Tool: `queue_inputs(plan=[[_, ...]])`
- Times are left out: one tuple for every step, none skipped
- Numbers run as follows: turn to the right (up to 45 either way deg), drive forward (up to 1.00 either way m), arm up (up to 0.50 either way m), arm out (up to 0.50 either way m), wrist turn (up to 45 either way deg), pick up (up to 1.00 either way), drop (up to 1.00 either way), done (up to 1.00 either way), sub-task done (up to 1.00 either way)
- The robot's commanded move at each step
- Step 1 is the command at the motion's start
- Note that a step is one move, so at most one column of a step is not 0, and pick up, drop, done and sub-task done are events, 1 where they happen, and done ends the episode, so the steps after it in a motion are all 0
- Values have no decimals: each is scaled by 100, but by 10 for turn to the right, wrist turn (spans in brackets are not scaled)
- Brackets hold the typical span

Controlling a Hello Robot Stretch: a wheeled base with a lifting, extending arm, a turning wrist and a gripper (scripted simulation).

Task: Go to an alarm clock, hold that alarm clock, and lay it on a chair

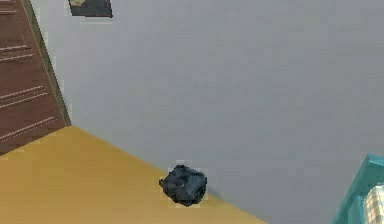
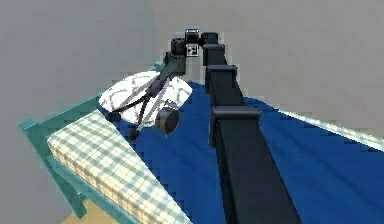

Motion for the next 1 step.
queue_inputs(plan=[[0, 0, 0, 0, 450, 0, 0, 0, 0]])
